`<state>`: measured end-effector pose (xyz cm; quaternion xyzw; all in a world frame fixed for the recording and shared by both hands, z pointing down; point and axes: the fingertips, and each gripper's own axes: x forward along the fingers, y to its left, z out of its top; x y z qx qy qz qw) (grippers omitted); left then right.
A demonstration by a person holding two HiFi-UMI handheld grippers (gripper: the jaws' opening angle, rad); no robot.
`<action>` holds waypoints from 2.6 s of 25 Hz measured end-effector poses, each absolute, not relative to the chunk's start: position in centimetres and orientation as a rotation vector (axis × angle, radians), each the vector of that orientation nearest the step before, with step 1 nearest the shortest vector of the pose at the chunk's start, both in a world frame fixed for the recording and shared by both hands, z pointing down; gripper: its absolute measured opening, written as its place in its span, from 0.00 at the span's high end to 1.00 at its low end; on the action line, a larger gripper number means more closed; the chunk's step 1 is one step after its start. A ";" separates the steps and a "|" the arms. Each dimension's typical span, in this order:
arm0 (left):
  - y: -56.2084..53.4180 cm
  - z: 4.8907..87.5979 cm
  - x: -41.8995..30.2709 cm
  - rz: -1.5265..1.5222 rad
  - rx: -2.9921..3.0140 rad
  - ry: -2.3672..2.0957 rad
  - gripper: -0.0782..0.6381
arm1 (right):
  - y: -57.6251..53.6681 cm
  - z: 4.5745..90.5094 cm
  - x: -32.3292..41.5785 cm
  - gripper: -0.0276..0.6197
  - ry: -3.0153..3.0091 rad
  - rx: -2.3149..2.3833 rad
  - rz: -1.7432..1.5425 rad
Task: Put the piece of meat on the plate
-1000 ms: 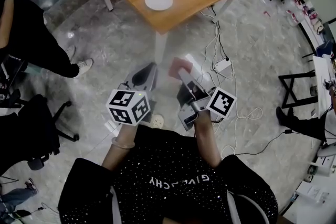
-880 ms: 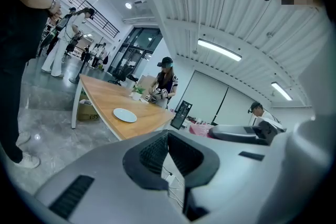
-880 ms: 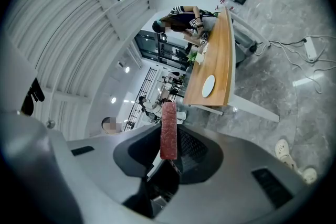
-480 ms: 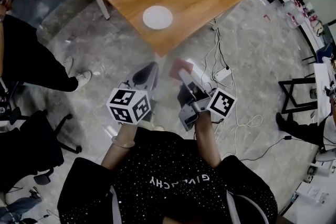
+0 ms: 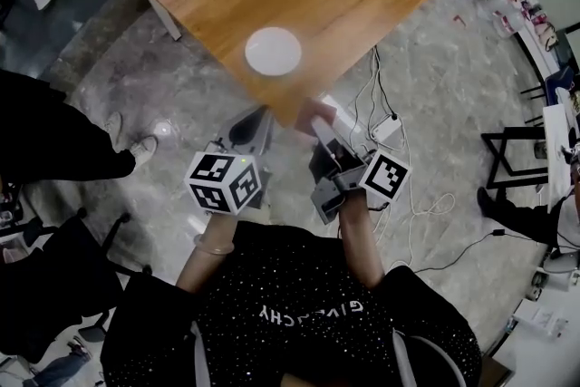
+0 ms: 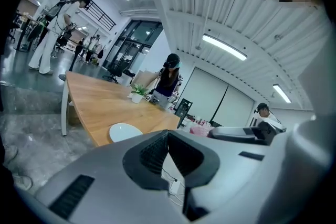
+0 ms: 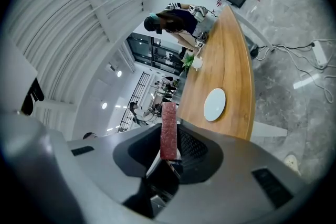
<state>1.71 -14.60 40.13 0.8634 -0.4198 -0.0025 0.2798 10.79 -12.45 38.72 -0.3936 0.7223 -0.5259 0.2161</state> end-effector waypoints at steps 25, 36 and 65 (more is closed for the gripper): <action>-25.6 44.7 0.6 0.000 2.193 -1.246 0.88 | -26.9 42.7 9.4 0.80 2.167 -1.066 -1.579; -28.1 46.7 -1.4 0.003 2.127 -1.336 0.88 | -32.6 48.4 7.0 0.80 2.137 -1.064 -1.743; -31.1 49.4 -3.1 -0.005 2.059 -1.341 0.88 | -36.5 57.7 5.2 0.80 2.038 -1.289 -2.110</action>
